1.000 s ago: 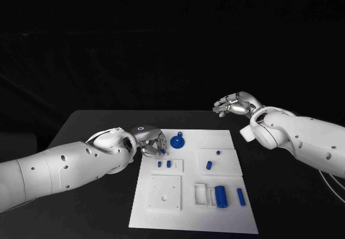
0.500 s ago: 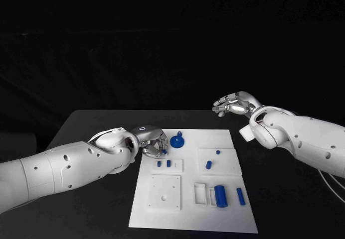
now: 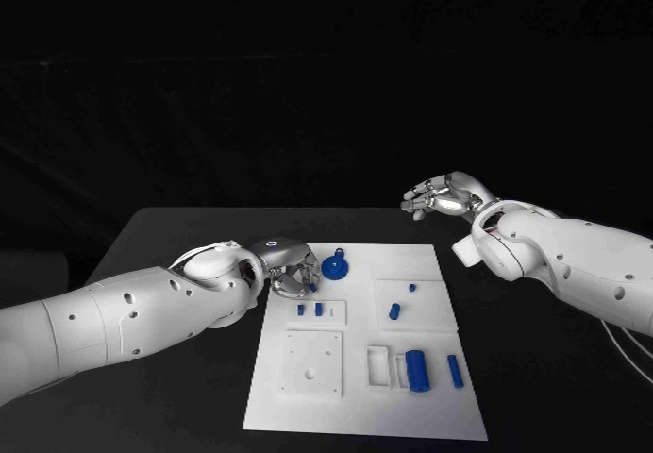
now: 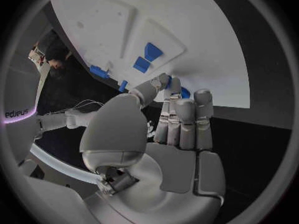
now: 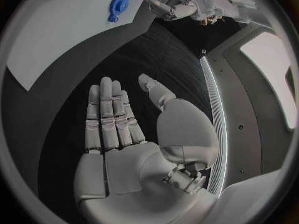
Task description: Assemble the parts on the task board
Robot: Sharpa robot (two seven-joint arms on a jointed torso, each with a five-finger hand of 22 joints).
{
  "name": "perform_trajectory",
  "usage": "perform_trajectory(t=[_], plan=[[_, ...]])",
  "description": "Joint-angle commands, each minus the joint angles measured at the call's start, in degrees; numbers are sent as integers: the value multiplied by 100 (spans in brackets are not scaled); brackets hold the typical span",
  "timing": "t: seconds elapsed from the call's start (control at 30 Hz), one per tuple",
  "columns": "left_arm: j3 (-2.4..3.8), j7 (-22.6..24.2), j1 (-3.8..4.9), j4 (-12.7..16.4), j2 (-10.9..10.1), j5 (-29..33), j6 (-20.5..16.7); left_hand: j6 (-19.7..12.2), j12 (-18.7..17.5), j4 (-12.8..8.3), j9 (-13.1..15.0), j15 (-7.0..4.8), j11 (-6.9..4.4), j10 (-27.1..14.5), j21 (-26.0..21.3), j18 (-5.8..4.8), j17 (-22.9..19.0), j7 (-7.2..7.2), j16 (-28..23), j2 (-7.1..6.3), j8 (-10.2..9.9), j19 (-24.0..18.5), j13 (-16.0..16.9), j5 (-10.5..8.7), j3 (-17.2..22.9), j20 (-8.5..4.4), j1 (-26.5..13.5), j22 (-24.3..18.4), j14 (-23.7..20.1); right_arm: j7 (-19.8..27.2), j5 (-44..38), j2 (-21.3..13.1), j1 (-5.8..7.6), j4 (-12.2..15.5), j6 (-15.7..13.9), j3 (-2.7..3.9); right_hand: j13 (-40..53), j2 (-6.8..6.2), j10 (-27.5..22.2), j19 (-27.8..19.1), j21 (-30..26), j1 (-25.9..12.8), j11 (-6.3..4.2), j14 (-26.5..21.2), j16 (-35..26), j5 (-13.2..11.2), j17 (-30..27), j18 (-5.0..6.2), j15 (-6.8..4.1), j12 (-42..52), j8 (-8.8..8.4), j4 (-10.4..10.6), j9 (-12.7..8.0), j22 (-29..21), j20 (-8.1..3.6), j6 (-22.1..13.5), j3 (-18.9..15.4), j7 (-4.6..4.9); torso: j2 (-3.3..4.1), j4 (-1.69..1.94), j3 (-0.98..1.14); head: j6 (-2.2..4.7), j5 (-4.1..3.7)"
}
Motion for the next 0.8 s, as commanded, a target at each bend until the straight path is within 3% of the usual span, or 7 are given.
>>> perform_trajectory(t=[0.03,0.53,0.8], plan=[[-1,3,0,6,12,-16,93,47,-28,-1,11,-14,13,38,19,236,-6,18,3,68,15,14,7,31,37,-167,11,36,28,62,-8,3,3,5,46,2,-5,44,28,23,-20,-3,-7,35,-34,6,7,38,-4,-22,35,1,-8,9,5,26,1,3,0,1,2,-9,1],[-37,-66,0,-6,68,-209,198,42,-38,-9,5,-13,15,36,17,234,-9,19,-5,68,13,11,11,28,43,-169,16,37,21,63,-8,3,3,11,46,2,-6,43,31,24,-24,-3,-7,35,-38,5,11,38,-4,-27,37,1,-11,12,5,27,1,2,0,-1,4,-8,4],[-118,-67,0,-2,123,-483,220,45,-39,-14,3,-13,14,41,16,232,-11,18,-8,66,15,9,15,28,46,-170,21,38,18,63,-8,2,3,17,54,2,-6,43,32,25,-26,-2,-7,36,-41,5,14,38,-4,-29,38,1,-12,13,5,27,1,2,2,-2,3,-19,-3]])
